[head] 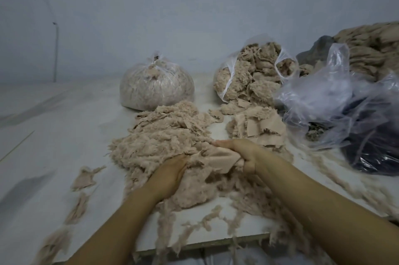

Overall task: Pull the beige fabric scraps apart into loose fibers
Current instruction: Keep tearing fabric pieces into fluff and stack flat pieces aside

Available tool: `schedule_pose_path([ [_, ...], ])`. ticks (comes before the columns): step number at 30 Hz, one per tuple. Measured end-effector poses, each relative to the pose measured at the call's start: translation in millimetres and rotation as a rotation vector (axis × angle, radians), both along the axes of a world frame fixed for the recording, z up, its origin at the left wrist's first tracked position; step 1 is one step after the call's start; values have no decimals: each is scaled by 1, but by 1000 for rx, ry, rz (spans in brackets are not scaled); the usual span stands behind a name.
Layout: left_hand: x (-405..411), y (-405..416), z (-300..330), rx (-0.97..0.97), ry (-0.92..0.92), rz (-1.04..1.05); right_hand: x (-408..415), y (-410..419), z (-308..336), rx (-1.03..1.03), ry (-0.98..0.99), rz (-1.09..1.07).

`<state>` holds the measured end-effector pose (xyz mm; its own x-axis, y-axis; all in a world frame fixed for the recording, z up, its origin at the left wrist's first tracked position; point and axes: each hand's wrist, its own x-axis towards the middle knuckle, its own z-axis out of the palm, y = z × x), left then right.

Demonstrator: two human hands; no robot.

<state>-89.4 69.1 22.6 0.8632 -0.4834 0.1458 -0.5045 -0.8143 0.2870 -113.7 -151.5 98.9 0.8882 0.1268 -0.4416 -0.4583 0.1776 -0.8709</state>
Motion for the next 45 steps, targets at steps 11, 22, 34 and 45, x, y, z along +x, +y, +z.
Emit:
schedule_pose_path([
  [11,9,10,5,14,48,-34,-2,-47,20,-52,-91,140],
  [22,-19,-57,64,-1086,562,-10,7,36,16,-26,-476,-219],
  [34,-6,-43,71,-1030,532,76,22,45,1,-331,-618,-229],
  [45,8,-37,85,-1118,598,183,9,-45,-10,-745,-637,-83],
])
